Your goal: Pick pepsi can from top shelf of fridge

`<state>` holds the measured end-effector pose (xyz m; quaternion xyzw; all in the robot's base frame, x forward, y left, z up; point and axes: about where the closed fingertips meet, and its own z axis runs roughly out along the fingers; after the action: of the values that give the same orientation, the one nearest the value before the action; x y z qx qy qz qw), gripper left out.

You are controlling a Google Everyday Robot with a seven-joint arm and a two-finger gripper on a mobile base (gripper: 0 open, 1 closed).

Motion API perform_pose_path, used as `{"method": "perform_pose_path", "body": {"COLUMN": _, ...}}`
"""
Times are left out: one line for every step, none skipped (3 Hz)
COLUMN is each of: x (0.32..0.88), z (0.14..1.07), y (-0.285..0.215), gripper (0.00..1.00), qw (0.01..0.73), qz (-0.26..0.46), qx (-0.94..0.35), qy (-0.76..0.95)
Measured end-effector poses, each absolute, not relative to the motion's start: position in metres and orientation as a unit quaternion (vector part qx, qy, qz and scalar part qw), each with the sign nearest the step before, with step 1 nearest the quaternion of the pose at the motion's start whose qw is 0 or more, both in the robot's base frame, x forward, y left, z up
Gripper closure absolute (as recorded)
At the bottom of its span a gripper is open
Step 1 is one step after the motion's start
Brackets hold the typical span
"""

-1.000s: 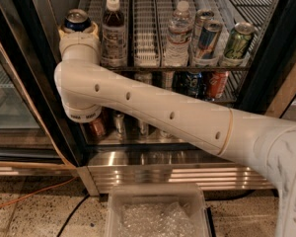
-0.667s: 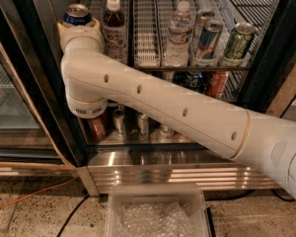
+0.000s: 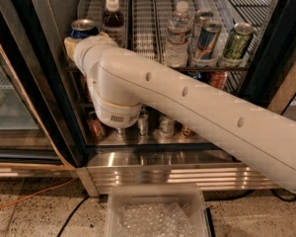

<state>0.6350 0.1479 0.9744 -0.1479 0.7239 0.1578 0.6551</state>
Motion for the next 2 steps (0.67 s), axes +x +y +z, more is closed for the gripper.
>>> {"method": "perform_pose_path", "body": {"x": 0.612, "z": 0.964, "y": 0.116, "gripper": 1.0, "qw": 0.645, "qz": 0.145, "qx": -0.206, "qy": 0.722}}
{"method": "perform_pose_path", "body": {"x": 0.605, "z": 0.954, "y": 0.076, "gripper": 1.0, "qw": 0.648, "qz": 0.154, "qx": -0.228, "qy": 0.71}}
